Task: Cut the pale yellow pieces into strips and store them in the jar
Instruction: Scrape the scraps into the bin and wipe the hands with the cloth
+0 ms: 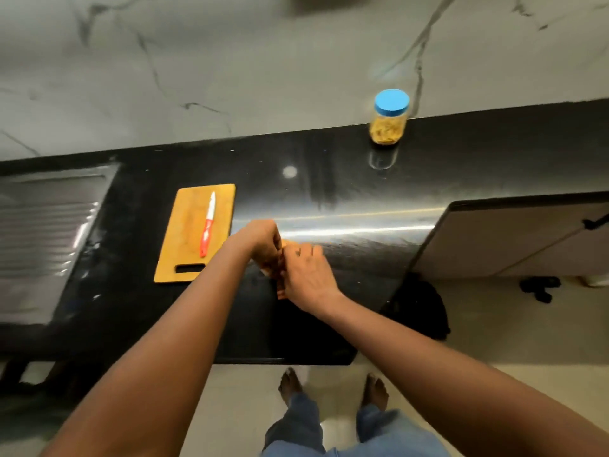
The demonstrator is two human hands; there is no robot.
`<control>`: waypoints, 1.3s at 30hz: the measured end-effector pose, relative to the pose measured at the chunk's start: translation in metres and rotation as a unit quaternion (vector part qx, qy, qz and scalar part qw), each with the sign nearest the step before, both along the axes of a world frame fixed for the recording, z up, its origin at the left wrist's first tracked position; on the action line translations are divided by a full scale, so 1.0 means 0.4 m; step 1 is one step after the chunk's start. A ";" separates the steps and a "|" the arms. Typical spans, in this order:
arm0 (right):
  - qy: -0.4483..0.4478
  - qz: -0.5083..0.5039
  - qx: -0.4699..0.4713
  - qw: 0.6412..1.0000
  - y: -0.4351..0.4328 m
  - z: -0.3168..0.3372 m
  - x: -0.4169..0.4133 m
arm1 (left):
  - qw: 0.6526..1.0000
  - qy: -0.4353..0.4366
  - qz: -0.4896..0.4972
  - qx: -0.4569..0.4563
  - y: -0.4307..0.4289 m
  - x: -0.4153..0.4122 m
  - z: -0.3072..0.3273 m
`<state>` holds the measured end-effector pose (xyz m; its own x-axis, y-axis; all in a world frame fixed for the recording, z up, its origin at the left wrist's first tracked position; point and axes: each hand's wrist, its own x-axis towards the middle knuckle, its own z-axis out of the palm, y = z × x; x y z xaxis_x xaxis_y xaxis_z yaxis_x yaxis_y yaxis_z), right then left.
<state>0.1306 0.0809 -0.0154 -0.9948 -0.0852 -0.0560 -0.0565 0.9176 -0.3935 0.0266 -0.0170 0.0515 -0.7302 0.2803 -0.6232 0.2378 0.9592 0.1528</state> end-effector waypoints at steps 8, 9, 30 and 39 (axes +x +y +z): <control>-0.045 0.051 0.047 0.997 -0.192 -0.121 0.023 | 0.996 0.003 0.080 0.034 -0.228 -0.029 -0.050; -0.042 0.052 0.051 0.996 -0.187 -0.124 0.023 | 0.996 -0.004 0.077 0.039 -0.241 -0.036 -0.060; -0.067 -0.282 0.168 0.942 0.290 -0.123 0.096 | 0.968 0.008 0.043 0.246 -0.162 -0.107 -0.105; -0.061 -0.260 0.142 0.953 0.117 -0.136 0.019 | 0.944 0.236 0.095 0.209 -0.260 -0.064 -0.147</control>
<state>0.1383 0.1278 -0.0699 -0.8826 0.4540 -0.1221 0.4661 0.8791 -0.1002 0.0009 -0.1212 -0.0073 -0.9608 0.2656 -0.0790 0.2041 0.8712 0.4466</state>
